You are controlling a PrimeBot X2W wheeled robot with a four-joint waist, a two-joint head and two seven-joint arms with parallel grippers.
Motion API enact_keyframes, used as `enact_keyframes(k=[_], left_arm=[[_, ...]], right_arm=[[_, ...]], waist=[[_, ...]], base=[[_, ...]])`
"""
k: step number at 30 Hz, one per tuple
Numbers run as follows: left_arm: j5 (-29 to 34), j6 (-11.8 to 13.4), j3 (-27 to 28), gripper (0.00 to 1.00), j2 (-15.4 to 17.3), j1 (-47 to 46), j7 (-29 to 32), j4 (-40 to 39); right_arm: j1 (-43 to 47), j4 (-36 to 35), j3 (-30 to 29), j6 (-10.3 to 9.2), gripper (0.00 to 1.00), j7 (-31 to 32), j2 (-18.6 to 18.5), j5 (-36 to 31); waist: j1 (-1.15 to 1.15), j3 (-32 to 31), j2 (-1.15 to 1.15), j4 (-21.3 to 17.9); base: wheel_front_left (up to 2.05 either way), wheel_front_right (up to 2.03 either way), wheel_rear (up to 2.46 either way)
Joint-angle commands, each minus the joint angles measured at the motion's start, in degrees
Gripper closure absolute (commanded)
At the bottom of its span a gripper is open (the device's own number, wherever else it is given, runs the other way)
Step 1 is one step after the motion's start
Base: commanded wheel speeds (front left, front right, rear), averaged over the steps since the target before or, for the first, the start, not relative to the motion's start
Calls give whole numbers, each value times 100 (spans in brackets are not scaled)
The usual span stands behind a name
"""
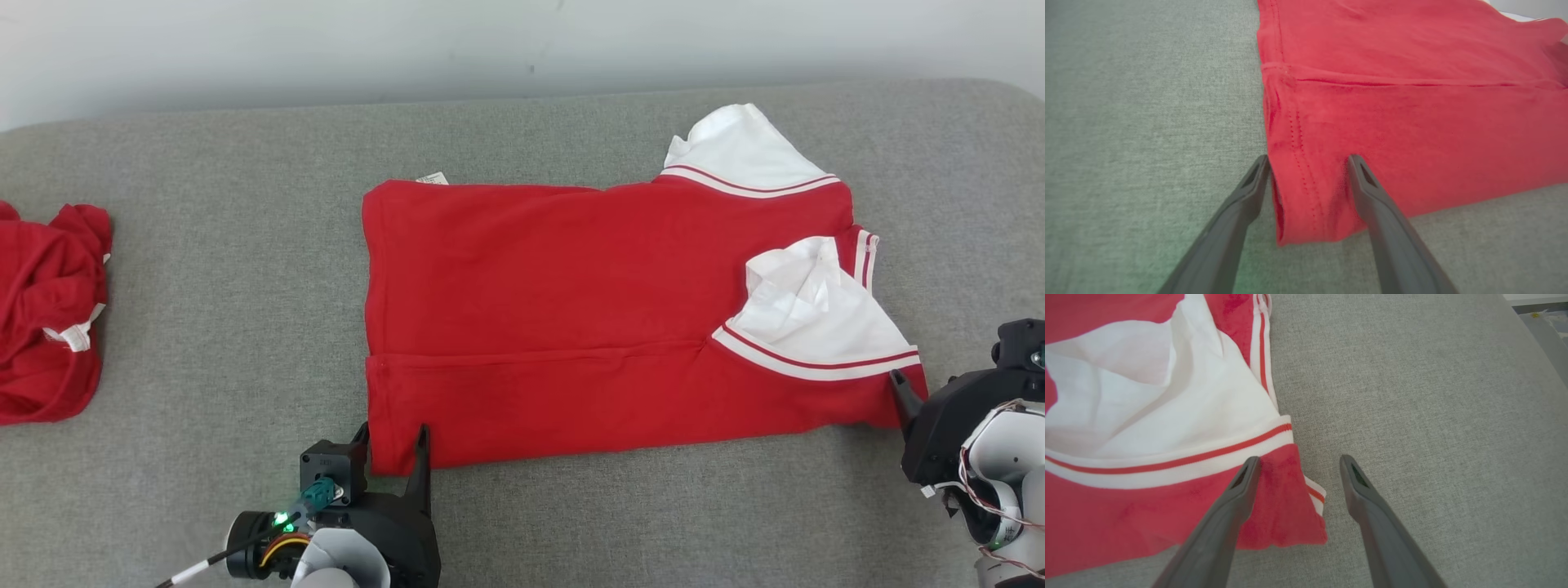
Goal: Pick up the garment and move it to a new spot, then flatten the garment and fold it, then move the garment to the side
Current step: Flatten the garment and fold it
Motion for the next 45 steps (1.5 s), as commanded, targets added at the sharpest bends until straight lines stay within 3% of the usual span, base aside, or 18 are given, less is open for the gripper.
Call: enact_keyframes(k=[1,11,12,13,15,26,33,45], left_arm=[[34,38,-11,0,5,6,41,7],[11,75,-149,0,-21,-134,425,92],[-11,52,-168,10,-34,-147,486,126],[-35,36,-175,51,-50,-155,538,149],[-49,29,-204,100,-66,-181,614,185],[-211,-53,-204,100,158,116,733,59],[-283,138,-103,100,401,448,756,-396],[-442,510,-34,100,636,1166,1048,-1156]], right_arm=[[30,-23,-44,-11,0,17,32,-40],[-127,251,-321,-11,0,459,329,-384],[-132,290,-313,-11,0,509,358,-349],[-133,330,-309,-11,27,564,381,-310],[-132,338,-265,-10,100,595,406,-258],[443,-280,-337,-11,100,633,495,259],[1086,-1169,-463,-11,100,837,671,475],[1765,-1741,-618,-12,100,1122,829,500]], waist=[[1,37,-1,1],[1,192,-1,47],[1,200,-1,50],[1,209,-1,54],[1,223,-1,60],[1,-84,-1,131],[1,-315,-1,56],[1,-402,-1,31]], base=[[0,0,0],[0,0,0],[0,0,0],[0,0,0],[0,0,0],[0,0,0],[0,0,0],[0,0,0]])
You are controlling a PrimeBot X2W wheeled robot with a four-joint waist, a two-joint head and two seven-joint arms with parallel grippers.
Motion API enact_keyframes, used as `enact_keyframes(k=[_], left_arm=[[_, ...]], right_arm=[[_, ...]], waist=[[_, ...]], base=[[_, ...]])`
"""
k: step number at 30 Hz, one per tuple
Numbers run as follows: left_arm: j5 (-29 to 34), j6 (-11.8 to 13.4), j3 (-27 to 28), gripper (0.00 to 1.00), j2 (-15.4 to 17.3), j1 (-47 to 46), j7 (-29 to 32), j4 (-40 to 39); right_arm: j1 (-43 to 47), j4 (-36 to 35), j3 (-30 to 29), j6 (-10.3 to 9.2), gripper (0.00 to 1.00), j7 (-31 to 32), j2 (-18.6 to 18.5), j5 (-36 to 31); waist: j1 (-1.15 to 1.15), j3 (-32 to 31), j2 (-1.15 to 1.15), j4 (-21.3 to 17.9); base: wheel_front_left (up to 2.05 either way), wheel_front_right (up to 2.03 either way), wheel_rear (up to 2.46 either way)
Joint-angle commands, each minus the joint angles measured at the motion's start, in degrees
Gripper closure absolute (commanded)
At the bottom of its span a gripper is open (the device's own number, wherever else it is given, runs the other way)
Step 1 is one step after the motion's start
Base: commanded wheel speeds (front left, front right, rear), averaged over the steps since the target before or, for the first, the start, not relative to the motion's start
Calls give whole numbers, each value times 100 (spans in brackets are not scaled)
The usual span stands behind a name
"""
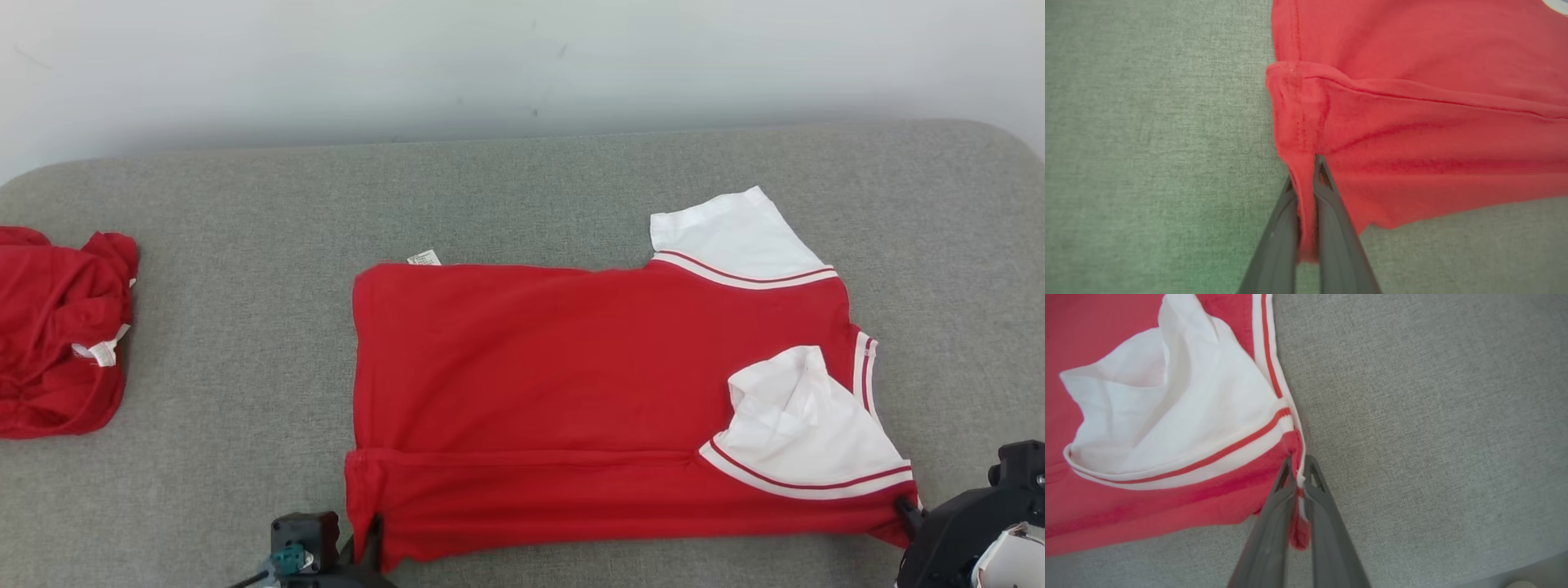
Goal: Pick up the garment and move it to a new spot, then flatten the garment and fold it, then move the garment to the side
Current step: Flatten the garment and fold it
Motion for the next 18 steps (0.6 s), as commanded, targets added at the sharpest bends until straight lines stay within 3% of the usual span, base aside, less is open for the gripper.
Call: enact_keyframes(k=[1,2,3,11,18], left_arm=[[-47,54,-1,98,54,163,62,-49],[-50,76,-2,54,70,184,89,-98],[-65,96,4,0,76,197,90,-141],[-108,151,107,0,173,-22,206,-577],[-7,8,169,0,343,-1083,680,-702]], right_arm=[[96,-39,-10,-13,76,-5,0,25],[96,-54,-10,-13,0,-26,7,31],[89,-77,-5,-12,0,-57,11,30],[-468,-258,-55,-12,0,-269,21,-48],[-1632,-137,-36,-12,0,-84,-252,-271]], waist=[[0,0,0,5],[0,1,0,6],[0,3,0,8],[0,97,0,24],[0,372,0,57]], base=[[0,0,0],[0,0,0],[0,0,0],[0,0,0],[0,0,0]])
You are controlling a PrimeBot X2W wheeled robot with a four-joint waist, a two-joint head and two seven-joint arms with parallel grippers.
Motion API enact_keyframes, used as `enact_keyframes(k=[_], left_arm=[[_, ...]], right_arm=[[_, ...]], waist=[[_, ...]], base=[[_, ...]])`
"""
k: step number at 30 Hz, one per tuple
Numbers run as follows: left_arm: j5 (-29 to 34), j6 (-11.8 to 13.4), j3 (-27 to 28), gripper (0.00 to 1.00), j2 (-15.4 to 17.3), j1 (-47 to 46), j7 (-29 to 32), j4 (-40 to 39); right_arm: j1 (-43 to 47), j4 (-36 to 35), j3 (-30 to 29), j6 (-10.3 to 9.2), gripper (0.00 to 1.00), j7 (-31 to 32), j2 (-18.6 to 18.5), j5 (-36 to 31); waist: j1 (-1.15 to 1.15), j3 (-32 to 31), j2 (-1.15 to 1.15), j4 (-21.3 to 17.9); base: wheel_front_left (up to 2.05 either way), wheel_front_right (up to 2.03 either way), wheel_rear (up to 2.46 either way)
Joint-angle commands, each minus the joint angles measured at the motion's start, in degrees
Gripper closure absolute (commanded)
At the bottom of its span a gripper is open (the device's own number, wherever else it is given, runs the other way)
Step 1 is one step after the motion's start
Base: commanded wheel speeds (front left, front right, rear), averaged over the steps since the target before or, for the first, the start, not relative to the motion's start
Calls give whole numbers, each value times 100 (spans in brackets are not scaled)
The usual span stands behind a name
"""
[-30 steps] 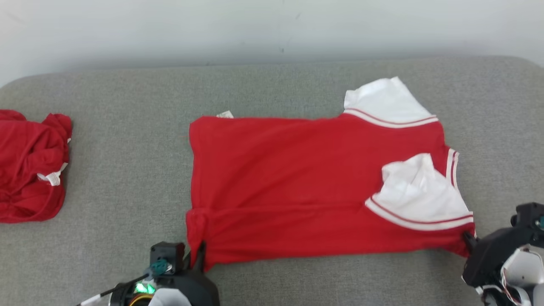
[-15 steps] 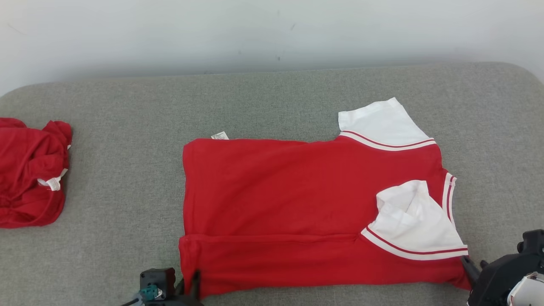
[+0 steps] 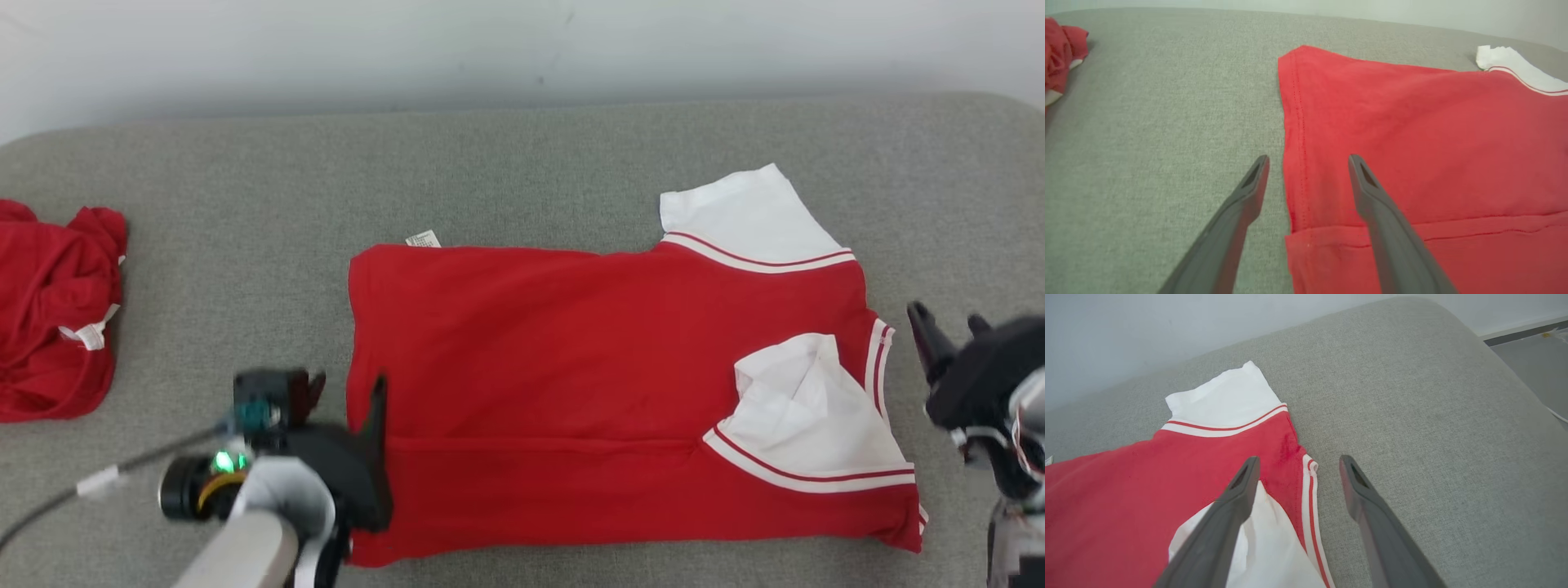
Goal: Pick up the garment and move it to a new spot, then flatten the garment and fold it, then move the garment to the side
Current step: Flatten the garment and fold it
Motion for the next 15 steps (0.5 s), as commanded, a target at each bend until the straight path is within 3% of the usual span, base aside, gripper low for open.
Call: enact_keyframes(k=[1,7,15], left_arm=[[15,-80,6,0,8,-368,146,101],[-9,-371,-21,0,-69,-1667,719,810],[144,-704,-164,0,-26,-2975,1229,1741]], right_arm=[[-329,155,132,-11,0,57,-101,-36],[-1659,991,774,-11,0,174,-415,85],[-3026,2069,1348,-11,0,-177,-746,165]], waist=[[0,177,0,-1],[0,670,0,-156],[0,1301,0,-263]], base=[[0,0,0],[0,0,0],[0,0,0]])
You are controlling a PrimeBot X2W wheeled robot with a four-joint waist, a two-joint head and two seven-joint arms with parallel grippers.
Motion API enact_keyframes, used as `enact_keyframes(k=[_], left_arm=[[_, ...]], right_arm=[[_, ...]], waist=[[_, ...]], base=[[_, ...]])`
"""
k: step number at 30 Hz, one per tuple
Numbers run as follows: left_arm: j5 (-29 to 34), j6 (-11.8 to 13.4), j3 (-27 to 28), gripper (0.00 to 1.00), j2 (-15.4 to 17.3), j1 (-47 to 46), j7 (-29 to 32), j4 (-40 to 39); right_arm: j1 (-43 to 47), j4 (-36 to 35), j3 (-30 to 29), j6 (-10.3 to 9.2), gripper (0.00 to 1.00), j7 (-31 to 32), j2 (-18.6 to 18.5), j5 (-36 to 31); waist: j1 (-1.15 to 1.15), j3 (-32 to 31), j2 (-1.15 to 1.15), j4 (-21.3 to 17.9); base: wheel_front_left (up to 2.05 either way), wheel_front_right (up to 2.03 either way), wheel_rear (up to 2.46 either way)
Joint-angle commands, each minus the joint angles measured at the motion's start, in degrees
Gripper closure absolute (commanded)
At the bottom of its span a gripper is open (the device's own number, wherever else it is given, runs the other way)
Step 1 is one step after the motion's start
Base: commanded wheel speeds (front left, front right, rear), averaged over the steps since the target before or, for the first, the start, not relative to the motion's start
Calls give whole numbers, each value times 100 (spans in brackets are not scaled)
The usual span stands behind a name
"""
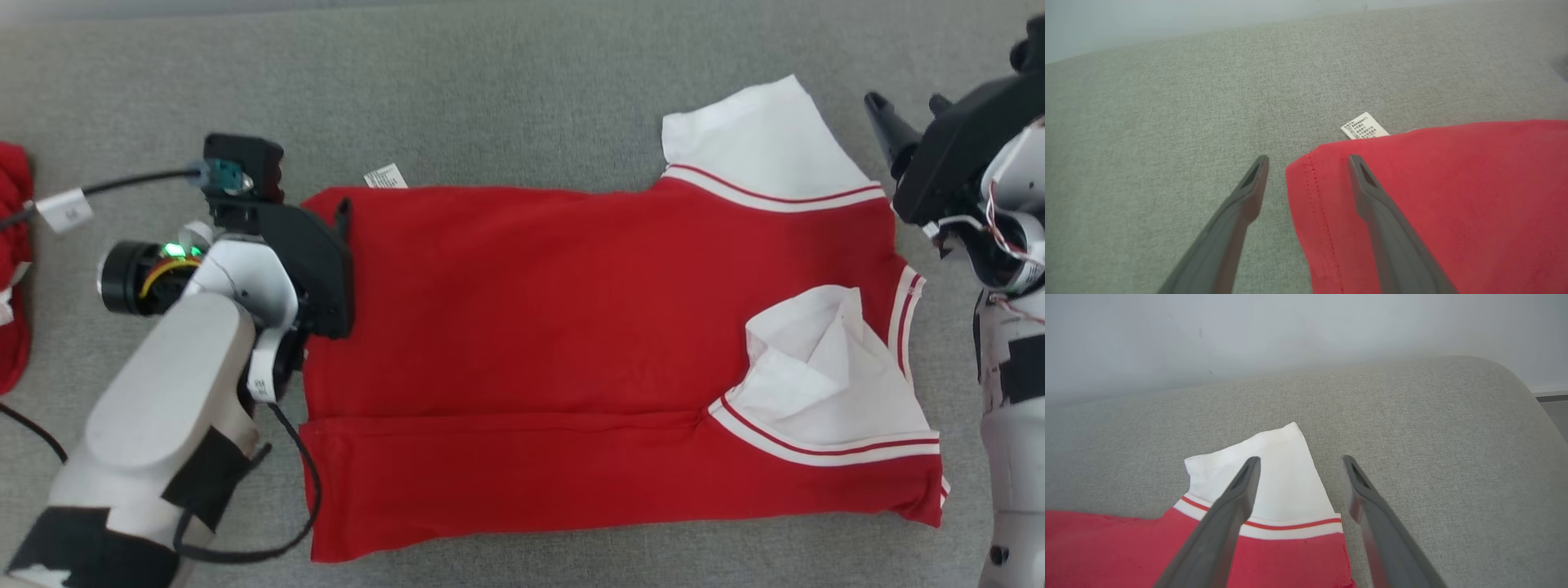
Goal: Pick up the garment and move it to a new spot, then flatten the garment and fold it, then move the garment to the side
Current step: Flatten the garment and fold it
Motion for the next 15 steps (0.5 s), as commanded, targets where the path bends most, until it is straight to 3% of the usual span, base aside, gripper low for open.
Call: enact_keyframes(k=[1,13,14,15], left_arm=[[74,-34,-15,0,44,-117,36,76],[110,-263,-298,0,42,-677,733,780],[108,-283,-329,4,54,-699,829,815],[118,-280,-382,20,73,-723,1004,848]], right_arm=[[-112,78,49,-11,0,-57,-48,24],[-956,904,652,-11,0,-436,-374,192],[-997,955,683,-11,0,-435,-397,200],[-1051,1028,730,-11,0,-434,-422,196]], waist=[[-2,338,-1,-107],[-2,640,-1,-15],[-2,657,-1,-11],[-2,695,-1,-2]], base=[[0,0,0],[0,0,0],[0,0,0],[0,0,0]])
